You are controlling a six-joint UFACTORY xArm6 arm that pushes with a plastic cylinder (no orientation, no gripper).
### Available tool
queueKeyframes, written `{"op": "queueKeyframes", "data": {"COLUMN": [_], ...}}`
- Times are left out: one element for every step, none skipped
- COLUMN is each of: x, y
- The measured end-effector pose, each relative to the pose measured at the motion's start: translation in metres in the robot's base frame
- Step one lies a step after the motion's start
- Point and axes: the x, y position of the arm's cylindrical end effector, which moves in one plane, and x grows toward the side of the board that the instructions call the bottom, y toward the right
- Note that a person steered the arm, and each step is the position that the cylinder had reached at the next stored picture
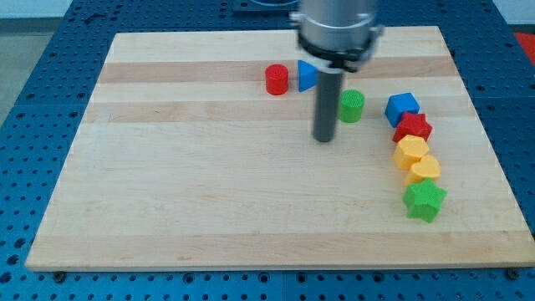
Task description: Move your arm towards the right side of green circle
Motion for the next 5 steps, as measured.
{"op": "queueKeyframes", "data": {"x": [0.000, -0.011, -0.026, -0.040, -0.041], "y": [0.051, 0.075, 0.083, 0.079, 0.035]}}
